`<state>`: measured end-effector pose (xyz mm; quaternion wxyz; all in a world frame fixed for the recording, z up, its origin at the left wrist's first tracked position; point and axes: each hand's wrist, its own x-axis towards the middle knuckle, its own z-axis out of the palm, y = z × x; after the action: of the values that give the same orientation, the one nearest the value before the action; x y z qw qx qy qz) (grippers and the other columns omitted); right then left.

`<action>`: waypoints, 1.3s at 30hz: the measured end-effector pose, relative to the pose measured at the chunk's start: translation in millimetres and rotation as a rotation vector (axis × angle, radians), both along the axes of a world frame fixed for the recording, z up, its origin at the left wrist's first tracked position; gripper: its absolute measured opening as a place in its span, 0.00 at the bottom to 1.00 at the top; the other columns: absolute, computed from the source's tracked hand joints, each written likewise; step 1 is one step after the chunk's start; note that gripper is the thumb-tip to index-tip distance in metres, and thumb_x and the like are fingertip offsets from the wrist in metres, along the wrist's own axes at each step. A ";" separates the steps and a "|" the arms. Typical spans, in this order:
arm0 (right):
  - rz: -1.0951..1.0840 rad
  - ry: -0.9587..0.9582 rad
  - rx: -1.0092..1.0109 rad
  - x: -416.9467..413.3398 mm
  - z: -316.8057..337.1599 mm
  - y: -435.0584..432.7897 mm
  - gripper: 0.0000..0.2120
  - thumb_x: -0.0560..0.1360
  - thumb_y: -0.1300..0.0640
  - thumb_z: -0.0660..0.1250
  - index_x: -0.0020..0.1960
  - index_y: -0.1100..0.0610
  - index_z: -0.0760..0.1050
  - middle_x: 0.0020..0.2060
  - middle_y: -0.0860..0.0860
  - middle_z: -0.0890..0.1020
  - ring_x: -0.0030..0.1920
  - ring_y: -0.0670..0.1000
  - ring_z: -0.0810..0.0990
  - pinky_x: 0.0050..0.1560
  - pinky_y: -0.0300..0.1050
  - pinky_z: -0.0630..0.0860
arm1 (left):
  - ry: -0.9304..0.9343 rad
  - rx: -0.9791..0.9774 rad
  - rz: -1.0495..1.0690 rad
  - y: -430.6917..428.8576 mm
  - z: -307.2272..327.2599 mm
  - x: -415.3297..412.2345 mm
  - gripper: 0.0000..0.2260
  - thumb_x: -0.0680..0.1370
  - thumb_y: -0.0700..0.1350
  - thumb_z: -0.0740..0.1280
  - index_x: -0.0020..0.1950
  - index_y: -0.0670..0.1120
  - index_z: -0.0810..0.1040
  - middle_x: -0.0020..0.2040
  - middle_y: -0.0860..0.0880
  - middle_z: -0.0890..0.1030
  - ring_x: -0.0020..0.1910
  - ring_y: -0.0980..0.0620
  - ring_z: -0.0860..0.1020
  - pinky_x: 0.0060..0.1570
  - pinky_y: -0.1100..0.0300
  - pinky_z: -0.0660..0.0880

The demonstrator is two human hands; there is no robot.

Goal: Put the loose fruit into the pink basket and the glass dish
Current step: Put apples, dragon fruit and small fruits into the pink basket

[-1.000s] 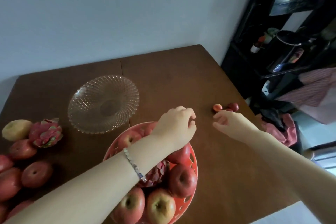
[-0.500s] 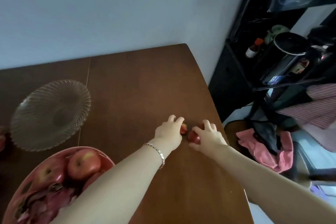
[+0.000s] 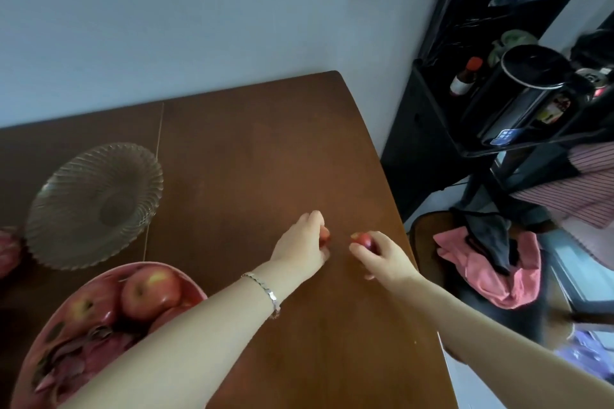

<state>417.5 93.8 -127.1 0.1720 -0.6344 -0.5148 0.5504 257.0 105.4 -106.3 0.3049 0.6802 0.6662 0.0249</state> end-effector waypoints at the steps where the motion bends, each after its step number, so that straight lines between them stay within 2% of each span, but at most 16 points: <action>1: -0.069 0.154 -0.127 -1.7 7.5 -1.7 0.08 0.77 0.51 0.60 0.51 0.54 0.73 0.47 0.51 0.76 0.43 0.51 0.77 0.37 0.38 0.76 | -0.038 0.025 0.017 -5.9 8.0 -5.1 0.11 0.75 0.43 0.67 0.55 0.49 0.68 0.53 0.53 0.73 0.48 0.50 0.76 0.50 0.55 0.77; 2: -0.112 0.278 -0.213 -6.1 15.0 -5.7 0.10 0.78 0.51 0.58 0.48 0.57 0.75 0.45 0.54 0.77 0.42 0.52 0.78 0.35 0.40 0.77 | -0.070 0.047 0.031 -14.9 17.3 -14.1 0.11 0.74 0.44 0.67 0.53 0.49 0.68 0.50 0.53 0.73 0.47 0.51 0.77 0.50 0.54 0.78; 4: -0.084 0.381 -0.247 -18.6 30.1 -15.4 0.15 0.78 0.50 0.57 0.40 0.58 0.76 0.41 0.56 0.79 0.42 0.53 0.77 0.31 0.42 0.76 | -0.122 0.096 0.066 -36.1 36.1 -38.8 0.12 0.73 0.45 0.68 0.51 0.51 0.68 0.47 0.53 0.76 0.44 0.51 0.77 0.47 0.56 0.78; 6: 0.001 0.415 -0.222 -34.4 44.9 -26.2 0.16 0.73 0.47 0.58 0.36 0.57 0.75 0.35 0.55 0.80 0.39 0.55 0.76 0.27 0.41 0.71 | -0.186 0.159 0.103 -57.6 54.0 -65.7 0.13 0.73 0.46 0.69 0.53 0.51 0.67 0.46 0.54 0.77 0.39 0.57 0.77 0.41 0.70 0.72; 9: 0.118 0.449 -0.185 -69.9 69.2 -48.6 0.14 0.75 0.48 0.58 0.42 0.59 0.72 0.30 0.56 0.79 0.28 0.54 0.76 0.21 0.37 0.64 | -0.256 0.238 0.170 -93.8 79.7 -115.4 0.15 0.73 0.46 0.70 0.56 0.55 0.71 0.44 0.59 0.76 0.34 0.66 0.74 0.39 0.77 0.67; 12: 0.151 0.392 -0.100 -108.5 84.2 -72.5 0.09 0.80 0.56 0.56 0.48 0.61 0.70 0.27 0.57 0.77 0.20 0.49 0.72 0.20 0.37 0.66 | -0.215 0.280 0.186 -128.0 89.5 -168.4 0.10 0.73 0.49 0.70 0.53 0.56 0.73 0.45 0.60 0.78 0.44 0.65 0.75 0.45 0.80 0.66; 14: 0.141 0.351 -0.039 -142.1 90.0 -92.1 0.07 0.79 0.57 0.58 0.48 0.61 0.69 0.26 0.58 0.76 0.18 0.48 0.71 0.20 0.38 0.67 | -0.176 0.294 0.203 -153.4 86.6 -209.2 0.11 0.73 0.49 0.70 0.54 0.55 0.75 0.48 0.61 0.78 0.48 0.65 0.75 0.50 0.78 0.65; 17: 0.126 0.238 0.057 -181.5 88.9 -114.4 0.06 0.77 0.56 0.63 0.47 0.59 0.72 0.26 0.57 0.77 0.17 0.49 0.70 0.21 0.38 0.67 | -0.157 0.335 0.221 -176.0 79.1 -251.0 0.12 0.73 0.46 0.71 0.56 0.50 0.77 0.52 0.56 0.77 0.52 0.58 0.74 0.55 0.67 0.69; 21: 0.107 0.055 0.129 -217.2 85.1 -134.0 0.07 0.73 0.53 0.68 0.49 0.53 0.76 0.28 0.52 0.80 0.25 0.49 0.77 0.25 0.41 0.73 | -0.140 0.353 0.187 -167.6 71.2 -267.2 0.13 0.73 0.43 0.71 0.57 0.50 0.77 0.53 0.53 0.71 0.50 0.55 0.74 0.55 0.61 0.71; 23: 0.101 -0.027 0.187 -227.2 83.2 -140.8 0.06 0.71 0.51 0.70 0.47 0.48 0.75 0.31 0.47 0.80 0.28 0.46 0.78 0.27 0.35 0.72 | -0.098 0.313 0.139 -156.2 67.2 -265.2 0.15 0.74 0.43 0.69 0.60 0.50 0.76 0.56 0.50 0.72 0.54 0.50 0.76 0.56 0.56 0.73; 26: 0.085 -0.091 0.247 -237.5 87.0 -157.5 0.07 0.71 0.51 0.70 0.46 0.43 0.73 0.33 0.45 0.80 0.29 0.42 0.76 0.25 0.28 0.66 | 0.008 0.226 0.004 -149.1 62.8 -261.8 0.18 0.77 0.40 0.63 0.67 0.50 0.71 0.65 0.48 0.73 0.64 0.46 0.71 0.62 0.55 0.68; 28: 0.086 -0.125 0.258 -241.2 89.8 -164.2 0.08 0.70 0.51 0.69 0.46 0.42 0.72 0.35 0.45 0.81 0.31 0.44 0.78 0.27 0.30 0.69 | 0.031 0.211 -0.042 -149.2 61.1 -261.1 0.21 0.78 0.40 0.61 0.70 0.50 0.68 0.66 0.47 0.74 0.67 0.45 0.69 0.65 0.55 0.66; 30: 0.105 -0.212 0.296 -246.1 90.6 -164.9 0.09 0.70 0.51 0.69 0.48 0.42 0.73 0.38 0.45 0.81 0.37 0.48 0.80 0.35 0.39 0.77 | 0.008 0.194 -0.064 -151.6 60.0 -263.5 0.22 0.78 0.41 0.61 0.72 0.49 0.66 0.67 0.46 0.74 0.68 0.45 0.68 0.67 0.55 0.65; 32: 0.148 -0.317 0.334 -253.7 92.0 -160.3 0.11 0.69 0.51 0.68 0.51 0.44 0.74 0.42 0.46 0.82 0.44 0.51 0.80 0.44 0.48 0.79 | -0.037 0.186 -0.076 -156.1 58.3 -266.8 0.22 0.78 0.41 0.60 0.72 0.49 0.66 0.68 0.47 0.73 0.69 0.46 0.67 0.69 0.55 0.63; 35: 0.267 -0.474 0.361 -268.4 89.8 -146.5 0.15 0.70 0.52 0.65 0.57 0.47 0.72 0.47 0.49 0.81 0.48 0.55 0.79 0.43 0.48 0.77 | -0.098 0.192 -0.022 -165.9 56.4 -270.4 0.22 0.79 0.41 0.59 0.73 0.50 0.64 0.72 0.49 0.69 0.72 0.49 0.63 0.71 0.56 0.61; 39: 0.446 -0.660 0.325 -282.2 82.5 -133.1 0.27 0.70 0.55 0.64 0.68 0.48 0.61 0.55 0.53 0.79 0.55 0.56 0.77 0.39 0.45 0.70 | -0.122 0.164 -0.012 -175.7 57.7 -271.5 0.23 0.79 0.42 0.58 0.74 0.52 0.61 0.74 0.50 0.64 0.73 0.51 0.61 0.71 0.53 0.61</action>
<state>135.4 -39.3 -44.6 -0.0271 -0.6143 -0.7468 0.2534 -14.6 -70.3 -48.5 0.2881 0.7040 0.6382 0.1190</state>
